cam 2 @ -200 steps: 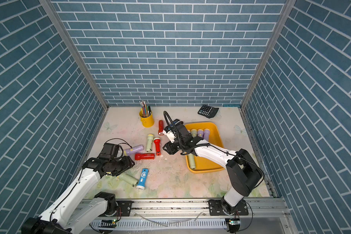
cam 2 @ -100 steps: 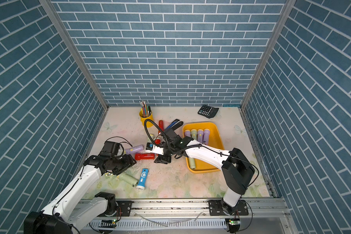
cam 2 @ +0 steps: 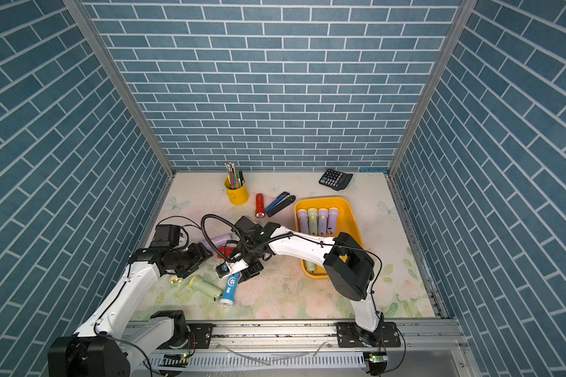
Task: Put the flashlights into the storage boxes
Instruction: Pick up the flashlight from the center of the board.
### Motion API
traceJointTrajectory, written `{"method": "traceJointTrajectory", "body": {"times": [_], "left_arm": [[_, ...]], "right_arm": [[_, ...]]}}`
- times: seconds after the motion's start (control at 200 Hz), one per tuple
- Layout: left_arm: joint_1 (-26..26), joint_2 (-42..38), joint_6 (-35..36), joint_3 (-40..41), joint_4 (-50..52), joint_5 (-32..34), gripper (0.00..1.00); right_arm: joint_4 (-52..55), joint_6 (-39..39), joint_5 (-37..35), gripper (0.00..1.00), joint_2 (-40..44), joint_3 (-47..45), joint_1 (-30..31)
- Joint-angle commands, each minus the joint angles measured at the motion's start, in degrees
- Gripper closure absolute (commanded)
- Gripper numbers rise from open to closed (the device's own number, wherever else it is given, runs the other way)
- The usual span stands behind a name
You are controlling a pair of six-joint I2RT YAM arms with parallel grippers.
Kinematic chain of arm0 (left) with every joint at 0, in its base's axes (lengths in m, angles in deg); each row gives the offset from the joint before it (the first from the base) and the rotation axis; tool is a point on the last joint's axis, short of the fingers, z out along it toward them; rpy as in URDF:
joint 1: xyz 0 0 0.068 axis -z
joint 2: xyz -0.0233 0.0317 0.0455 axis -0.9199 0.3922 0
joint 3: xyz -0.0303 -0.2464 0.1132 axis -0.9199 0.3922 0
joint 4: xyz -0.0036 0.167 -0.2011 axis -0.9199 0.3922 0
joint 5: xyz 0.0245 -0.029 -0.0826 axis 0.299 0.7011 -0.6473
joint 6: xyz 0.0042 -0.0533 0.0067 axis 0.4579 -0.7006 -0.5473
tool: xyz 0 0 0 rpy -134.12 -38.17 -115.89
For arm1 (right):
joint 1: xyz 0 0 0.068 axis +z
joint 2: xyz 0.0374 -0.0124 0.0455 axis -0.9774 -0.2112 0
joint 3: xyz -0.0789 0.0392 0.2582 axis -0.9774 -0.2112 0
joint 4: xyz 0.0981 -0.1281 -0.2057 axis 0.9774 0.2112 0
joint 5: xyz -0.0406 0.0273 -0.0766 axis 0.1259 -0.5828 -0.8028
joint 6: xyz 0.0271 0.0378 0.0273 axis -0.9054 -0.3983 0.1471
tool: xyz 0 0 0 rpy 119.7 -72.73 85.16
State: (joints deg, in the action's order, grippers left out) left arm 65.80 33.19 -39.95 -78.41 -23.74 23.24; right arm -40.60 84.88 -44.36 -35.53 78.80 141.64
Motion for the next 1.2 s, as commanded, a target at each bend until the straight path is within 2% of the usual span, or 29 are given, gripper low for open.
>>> {"method": "traceJointTrajectory", "body": {"times": [0.0, 0.34, 0.705, 0.855, 1.195], "left_arm": [[-0.8, 1.3, 1.6, -1.4, -1.3, -1.2, 0.27], [-1.4, 3.4, 2.0, 0.1, -3.6, -3.1, 0.27], [-1.5, 3.5, 1.4, 1.8, -6.1, -4.1, 0.27], [-1.5, 3.8, 1.3, 2.5, -7.5, -5.2, 0.27], [-1.5, 3.6, 2.5, 2.7, -7.6, -5.4, 0.27]], "right_arm": [[5.3, 10.4, 4.0, 0.36, -2.8, 4.0, 0.6], [4.5, 15.5, 6.0, 0.32, -7.6, 5.1, 1.0], [0.3, 13.4, 5.7, 0.32, -11.5, 7.4, 1.4], [2.8, 13.1, 4.9, 0.32, -15.4, 11.4, 1.8], [11.0, 13.6, 4.5, 0.35, -18.6, 15.4, 2.3]]}}
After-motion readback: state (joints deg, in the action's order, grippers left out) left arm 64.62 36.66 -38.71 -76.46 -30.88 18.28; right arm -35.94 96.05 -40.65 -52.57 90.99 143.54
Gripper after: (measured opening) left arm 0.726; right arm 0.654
